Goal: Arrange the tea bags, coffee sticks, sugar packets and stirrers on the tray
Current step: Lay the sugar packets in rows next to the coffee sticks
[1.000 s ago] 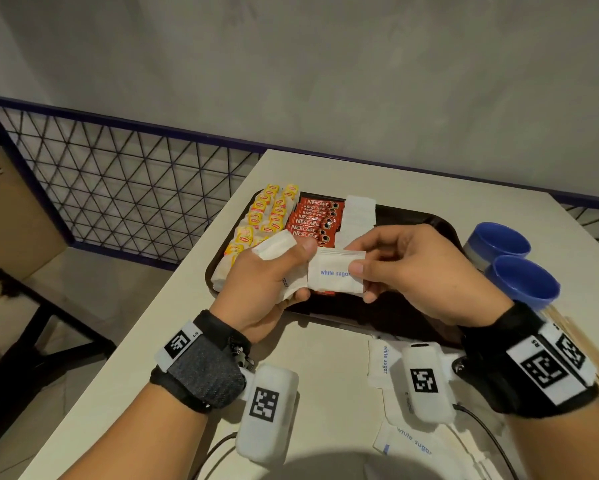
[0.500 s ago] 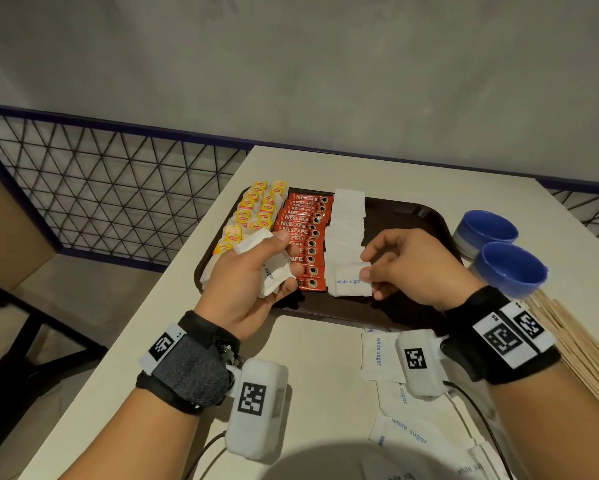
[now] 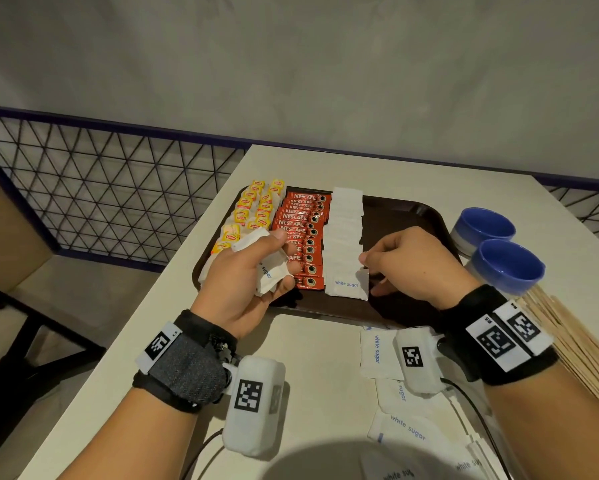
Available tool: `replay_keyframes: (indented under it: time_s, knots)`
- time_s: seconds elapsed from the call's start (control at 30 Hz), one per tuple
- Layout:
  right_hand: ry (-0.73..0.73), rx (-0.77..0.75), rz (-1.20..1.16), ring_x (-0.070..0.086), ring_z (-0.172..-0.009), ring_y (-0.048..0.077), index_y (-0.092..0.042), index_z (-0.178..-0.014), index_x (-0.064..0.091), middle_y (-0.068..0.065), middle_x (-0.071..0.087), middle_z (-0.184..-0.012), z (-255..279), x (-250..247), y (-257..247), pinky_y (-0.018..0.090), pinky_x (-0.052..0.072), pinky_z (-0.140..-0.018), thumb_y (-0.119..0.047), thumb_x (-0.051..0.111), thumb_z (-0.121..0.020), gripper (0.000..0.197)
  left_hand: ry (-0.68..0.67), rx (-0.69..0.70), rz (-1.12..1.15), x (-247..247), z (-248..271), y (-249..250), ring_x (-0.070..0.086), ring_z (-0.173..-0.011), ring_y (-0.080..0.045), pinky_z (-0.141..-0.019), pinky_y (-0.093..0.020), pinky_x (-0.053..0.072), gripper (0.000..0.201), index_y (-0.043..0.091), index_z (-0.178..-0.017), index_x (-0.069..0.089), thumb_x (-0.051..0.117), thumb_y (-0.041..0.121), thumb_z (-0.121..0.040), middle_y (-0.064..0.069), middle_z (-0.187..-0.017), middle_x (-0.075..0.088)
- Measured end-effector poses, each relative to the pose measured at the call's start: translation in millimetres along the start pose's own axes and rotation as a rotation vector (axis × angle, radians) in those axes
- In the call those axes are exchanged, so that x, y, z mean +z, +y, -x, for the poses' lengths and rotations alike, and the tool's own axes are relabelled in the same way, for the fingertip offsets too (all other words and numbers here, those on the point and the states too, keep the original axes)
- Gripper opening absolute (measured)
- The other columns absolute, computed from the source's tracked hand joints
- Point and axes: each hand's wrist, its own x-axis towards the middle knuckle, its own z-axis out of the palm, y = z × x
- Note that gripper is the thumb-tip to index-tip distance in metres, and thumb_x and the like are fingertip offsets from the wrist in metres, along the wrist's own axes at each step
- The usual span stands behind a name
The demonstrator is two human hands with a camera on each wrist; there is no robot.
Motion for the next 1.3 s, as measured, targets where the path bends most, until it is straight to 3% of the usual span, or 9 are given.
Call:
replay_keyframes:
  time_s: [0.27, 0.43, 0.57, 0.73, 0.87, 0.97, 1.13, 1.2, 1.3]
  knots:
    - [-0.044, 0.032, -0.008, 0.077, -0.062, 0.021, 0.005, -0.102, 0.073, 0.020, 0.076, -0.095, 4, 0, -4, 0.052, 0.060, -0.091, -0.029, 0.069, -0.097, 0.034, 0.014, -0.017, 0.019, 0, -1, -1, 0.067, -0.072, -0.023, -0.052, -0.027, 0.053, 0.016, 0.012, -0.109, 0.064, 0.069, 0.018, -0.095, -0.011, -0.092, 0.068]
    - [0.001, 0.001, 0.027, 0.076, -0.064, 0.015, -0.015, -0.089, 0.075, 0.003, 0.077, -0.090, 7, -7, -8, 0.045, 0.063, -0.087, -0.033, 0.068, -0.097, 0.021, -0.014, -0.054, 0.140, 0, -2, -1, 0.074, -0.082, -0.030, -0.070, -0.036, 0.064, 0.022, 0.001, -0.117, 0.064, 0.056, 0.003, -0.097, -0.016, -0.097, 0.073]
    - [-0.001, -0.093, -0.007, 0.077, -0.073, 0.017, -0.020, -0.094, 0.074, -0.001, 0.077, -0.092, 16, -15, -21, 0.042, 0.064, -0.084, -0.036, 0.069, -0.097, 0.018, -0.087, -0.098, 0.182, 2, 2, -2, 0.071, -0.103, -0.047, -0.085, -0.049, 0.062, 0.044, -0.005, -0.126, 0.060, 0.034, -0.012, -0.091, -0.028, -0.123, 0.068]
    - [-0.050, -0.294, 0.043, 0.072, -0.083, 0.009, -0.027, -0.098, 0.074, -0.009, 0.074, -0.092, 28, -12, -45, 0.029, 0.059, -0.081, -0.035, 0.070, -0.096, 0.009, -0.171, -0.104, 0.080, 3, 4, -5, 0.068, -0.110, -0.048, -0.095, -0.054, 0.056, 0.038, -0.010, -0.129, 0.057, 0.040, -0.016, -0.095, -0.033, -0.129, 0.063]
    - [-0.051, -0.378, 0.046, 0.069, -0.085, 0.005, -0.028, -0.104, 0.074, -0.012, 0.073, -0.097, 27, -10, -54, 0.021, 0.055, -0.078, -0.032, 0.072, -0.094, 0.011, -0.281, -0.066, 0.016, 5, 10, -3, 0.070, -0.108, -0.046, -0.086, -0.045, 0.062, 0.032, -0.009, -0.130, 0.056, 0.052, -0.009, -0.097, -0.033, -0.122, 0.067]
    - [-0.092, -0.370, 0.010, 0.072, -0.072, 0.007, -0.023, -0.105, 0.074, -0.003, 0.076, -0.091, 27, -11, -61, 0.019, 0.057, -0.067, -0.026, 0.077, -0.092, 0.014, -0.263, -0.012, 0.036, 4, 11, 0, 0.073, -0.103, -0.038, -0.075, -0.034, 0.062, 0.036, -0.002, -0.130, 0.059, 0.059, -0.005, -0.094, -0.026, -0.122, 0.070]
    - [-0.217, -0.384, -0.083, 0.070, -0.068, 0.016, -0.020, -0.119, 0.070, 0.013, 0.076, -0.086, 27, -7, -65, 0.033, 0.063, -0.069, -0.005, 0.080, -0.087, 0.037, -0.111, 0.038, -0.132, 3, 7, 0, 0.065, -0.064, -0.021, -0.047, -0.022, 0.048, 0.037, 0.011, -0.122, 0.067, 0.074, 0.015, -0.086, -0.011, -0.092, 0.074]
    - [-0.246, -0.376, -0.113, 0.070, -0.066, 0.017, -0.019, -0.122, 0.068, 0.016, 0.076, -0.085, 28, -8, -66, 0.032, 0.063, -0.070, -0.001, 0.081, -0.085, 0.043, -0.104, 0.032, -0.097, 5, 7, -2, 0.062, -0.060, -0.019, -0.047, -0.022, 0.048, 0.036, 0.011, -0.119, 0.067, 0.073, 0.020, -0.085, -0.011, -0.088, 0.073]
    - [-0.232, -0.309, -0.227, 0.074, -0.079, 0.035, -0.010, -0.118, 0.068, 0.025, 0.073, -0.094, 28, -10, -64, 0.034, 0.065, -0.071, 0.003, 0.076, -0.088, 0.034, -0.114, 0.026, -0.045, 5, 7, -3, 0.069, -0.067, -0.019, -0.055, -0.023, 0.056, 0.039, 0.009, -0.122, 0.066, 0.073, 0.014, -0.084, -0.013, -0.096, 0.076]
